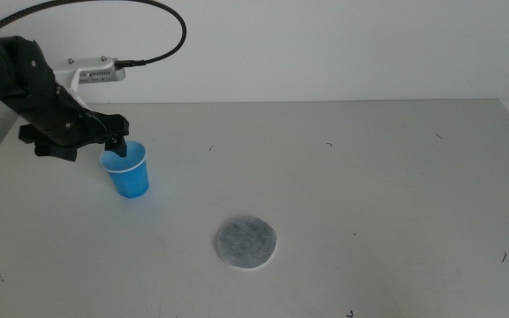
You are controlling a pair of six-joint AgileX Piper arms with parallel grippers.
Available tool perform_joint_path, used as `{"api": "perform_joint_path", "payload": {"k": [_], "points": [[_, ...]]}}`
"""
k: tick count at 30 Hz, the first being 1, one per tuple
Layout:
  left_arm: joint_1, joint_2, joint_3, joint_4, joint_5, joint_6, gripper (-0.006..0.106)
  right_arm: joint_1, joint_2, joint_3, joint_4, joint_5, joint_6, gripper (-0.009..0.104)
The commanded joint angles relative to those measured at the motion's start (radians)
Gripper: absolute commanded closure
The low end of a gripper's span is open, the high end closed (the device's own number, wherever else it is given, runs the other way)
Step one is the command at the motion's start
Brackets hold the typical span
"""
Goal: Place an empty cup on a cup mat.
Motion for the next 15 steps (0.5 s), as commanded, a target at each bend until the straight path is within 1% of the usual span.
{"api": "perform_joint_path", "payload": {"k": [1, 3, 5, 9, 11, 14, 15], "points": [[-0.003, -0.034, -0.034, -0.014, -0.036, -0.005, -0.003, 0.002, -0.019, -0.012, -0.009, -0.078, -0.008, 0.001], [-0.003, -0.021, -0.034, -0.014, -0.04, -0.005, 0.001, 0.002, -0.019, -0.012, -0.009, -0.078, -0.008, 0.001], [-0.008, -0.009, -0.034, -0.015, -0.049, -0.005, 0.01, 0.002, -0.019, -0.012, -0.009, -0.078, -0.008, 0.001], [-0.019, 0.004, -0.034, -0.015, -0.053, -0.005, 0.043, 0.002, -0.019, -0.012, -0.009, -0.078, -0.008, 0.001], [-0.023, 0.004, -0.034, -0.017, -0.056, -0.005, 0.062, 0.002, -0.019, -0.012, -0.009, -0.078, -0.008, 0.001], [-0.023, 0.004, -0.034, -0.017, -0.057, -0.006, 0.084, 0.002, -0.019, -0.012, -0.009, -0.078, -0.008, 0.001], [-0.023, 0.004, -0.034, -0.017, -0.057, -0.006, 0.088, 0.002, -0.019, -0.012, -0.009, -0.078, -0.008, 0.001]]}}
